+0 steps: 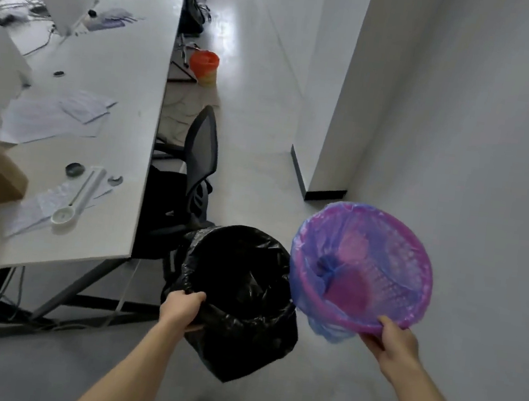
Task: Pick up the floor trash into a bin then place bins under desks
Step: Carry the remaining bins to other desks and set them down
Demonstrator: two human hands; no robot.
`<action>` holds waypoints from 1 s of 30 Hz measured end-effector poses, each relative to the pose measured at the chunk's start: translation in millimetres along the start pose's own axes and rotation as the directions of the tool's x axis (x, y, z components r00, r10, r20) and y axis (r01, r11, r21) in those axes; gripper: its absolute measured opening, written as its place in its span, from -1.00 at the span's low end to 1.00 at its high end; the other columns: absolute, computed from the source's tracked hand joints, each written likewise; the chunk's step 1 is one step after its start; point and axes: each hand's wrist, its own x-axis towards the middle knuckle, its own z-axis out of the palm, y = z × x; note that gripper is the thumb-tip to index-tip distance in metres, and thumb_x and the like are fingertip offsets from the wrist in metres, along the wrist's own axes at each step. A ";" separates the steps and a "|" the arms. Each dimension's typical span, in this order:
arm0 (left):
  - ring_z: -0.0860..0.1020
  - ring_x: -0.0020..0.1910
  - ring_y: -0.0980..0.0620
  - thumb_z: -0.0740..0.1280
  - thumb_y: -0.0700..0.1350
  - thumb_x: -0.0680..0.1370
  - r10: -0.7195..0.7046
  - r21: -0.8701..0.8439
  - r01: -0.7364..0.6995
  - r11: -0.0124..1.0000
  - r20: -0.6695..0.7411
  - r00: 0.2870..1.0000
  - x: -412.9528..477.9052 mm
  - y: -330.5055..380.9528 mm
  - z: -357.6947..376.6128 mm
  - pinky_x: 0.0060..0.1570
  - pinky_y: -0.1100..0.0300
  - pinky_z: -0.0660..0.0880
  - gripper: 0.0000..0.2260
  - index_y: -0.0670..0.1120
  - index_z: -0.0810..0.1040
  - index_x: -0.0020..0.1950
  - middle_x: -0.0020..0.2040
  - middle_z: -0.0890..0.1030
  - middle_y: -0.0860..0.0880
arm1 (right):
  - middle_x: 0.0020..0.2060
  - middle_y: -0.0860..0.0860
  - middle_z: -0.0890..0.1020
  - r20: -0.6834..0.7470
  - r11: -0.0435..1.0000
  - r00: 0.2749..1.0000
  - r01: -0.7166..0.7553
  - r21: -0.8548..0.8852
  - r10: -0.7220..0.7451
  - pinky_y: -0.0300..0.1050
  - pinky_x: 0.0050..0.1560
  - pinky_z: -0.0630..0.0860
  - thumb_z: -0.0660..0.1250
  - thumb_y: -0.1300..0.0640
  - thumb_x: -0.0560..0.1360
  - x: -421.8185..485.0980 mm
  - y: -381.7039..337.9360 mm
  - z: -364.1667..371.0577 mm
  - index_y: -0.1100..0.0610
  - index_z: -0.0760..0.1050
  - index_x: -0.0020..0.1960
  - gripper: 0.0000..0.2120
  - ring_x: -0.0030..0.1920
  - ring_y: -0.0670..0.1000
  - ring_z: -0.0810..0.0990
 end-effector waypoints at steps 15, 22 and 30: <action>0.49 -0.21 -0.04 0.41 -0.15 0.55 0.020 -0.110 -0.032 0.993 -0.113 0.993 180.0 315.4 157.4 -0.34 0.09 0.59 -0.85 -0.23 0.54 0.00 -0.15 0.50 -0.12 | 0.07 0.25 0.58 -0.009 0.992 0.997 0.077 -0.095 -0.079 0.13 -0.17 0.64 0.21 0.39 0.51 244.8 -205.6 233.2 0.28 0.46 0.30 -0.64 -0.14 0.16 0.61; 0.55 -0.23 -0.07 0.41 -0.17 0.54 -0.026 -0.164 -0.004 0.986 -0.184 0.983 254.9 442.7 199.3 -0.24 0.06 0.62 -0.85 -0.24 0.54 0.00 -0.12 0.55 -0.16 | 0.01 0.24 0.65 0.054 0.950 0.991 0.134 -0.281 -0.124 0.12 -0.28 0.65 0.25 0.31 0.42 347.8 -275.0 363.7 0.23 0.52 0.25 -0.60 -0.15 0.23 0.68; 0.58 0.02 -0.14 0.39 -0.15 0.51 0.039 -0.122 -0.086 0.989 -0.350 0.936 339.7 605.4 178.9 -0.16 0.03 0.66 -0.83 -0.20 0.56 0.05 0.07 0.58 -0.17 | 0.03 0.18 0.63 0.234 0.854 0.964 0.223 -0.471 -0.123 0.21 -0.24 0.67 0.26 0.10 0.30 456.6 -351.2 532.7 0.12 0.46 0.20 -0.53 -0.11 0.24 0.67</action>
